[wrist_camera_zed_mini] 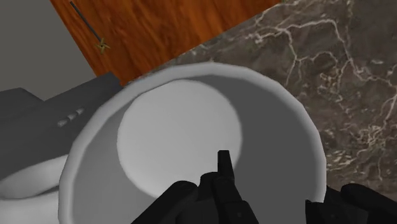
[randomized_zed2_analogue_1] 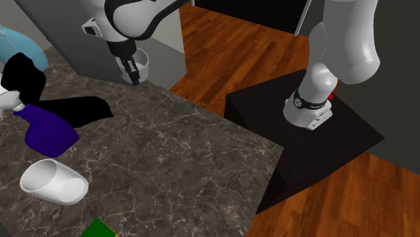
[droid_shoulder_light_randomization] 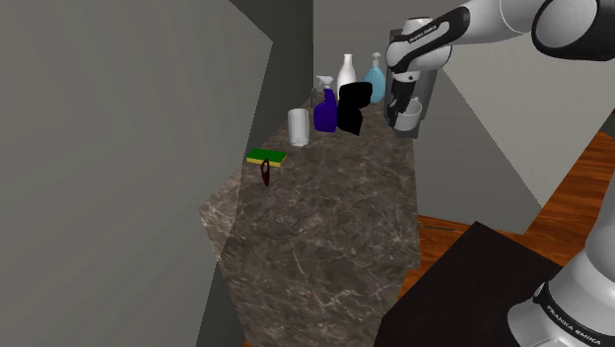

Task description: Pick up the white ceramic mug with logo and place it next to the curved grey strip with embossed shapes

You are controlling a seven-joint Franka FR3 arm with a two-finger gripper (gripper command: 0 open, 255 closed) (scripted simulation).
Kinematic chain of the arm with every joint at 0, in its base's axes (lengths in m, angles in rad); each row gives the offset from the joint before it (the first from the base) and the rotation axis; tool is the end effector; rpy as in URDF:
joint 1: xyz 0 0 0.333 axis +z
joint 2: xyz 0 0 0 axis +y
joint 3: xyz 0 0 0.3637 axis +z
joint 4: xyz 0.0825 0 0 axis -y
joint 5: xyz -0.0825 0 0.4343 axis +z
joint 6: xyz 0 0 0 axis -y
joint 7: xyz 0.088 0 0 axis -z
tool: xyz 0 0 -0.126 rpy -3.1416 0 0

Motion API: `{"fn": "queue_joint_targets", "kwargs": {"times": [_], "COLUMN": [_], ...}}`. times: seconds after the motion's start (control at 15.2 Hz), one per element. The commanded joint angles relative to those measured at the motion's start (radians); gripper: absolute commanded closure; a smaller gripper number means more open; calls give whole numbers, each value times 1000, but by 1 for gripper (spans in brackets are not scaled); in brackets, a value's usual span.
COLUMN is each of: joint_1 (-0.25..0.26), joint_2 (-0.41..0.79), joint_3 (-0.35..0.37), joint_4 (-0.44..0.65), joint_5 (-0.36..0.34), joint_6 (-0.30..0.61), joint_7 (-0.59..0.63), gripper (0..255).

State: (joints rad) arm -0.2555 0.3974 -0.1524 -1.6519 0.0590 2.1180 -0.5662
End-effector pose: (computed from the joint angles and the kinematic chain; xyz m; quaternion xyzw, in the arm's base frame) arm 0.6823 -0.2776 0.3929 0.9968 0.0715 0.0309 0.0203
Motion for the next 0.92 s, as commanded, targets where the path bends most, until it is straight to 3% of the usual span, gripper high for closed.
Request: {"fn": "queue_joint_targets", "kwargs": {"times": [0.0, 0.33, 0.79, 0.86], "joint_1": [-11, -14, -15, -16], "joint_2": [22, 48, 48, 57], "joint_3": [-8, -4, -2, -1], "joint_4": [-13, -41, -41, -25], "joint_5": [-1, 4, 3, 3], "joint_6": [23, 77, 78, 70], "joint_7": [-4, -7, -6, -5], "gripper": [255, 255, 255, 0]}}
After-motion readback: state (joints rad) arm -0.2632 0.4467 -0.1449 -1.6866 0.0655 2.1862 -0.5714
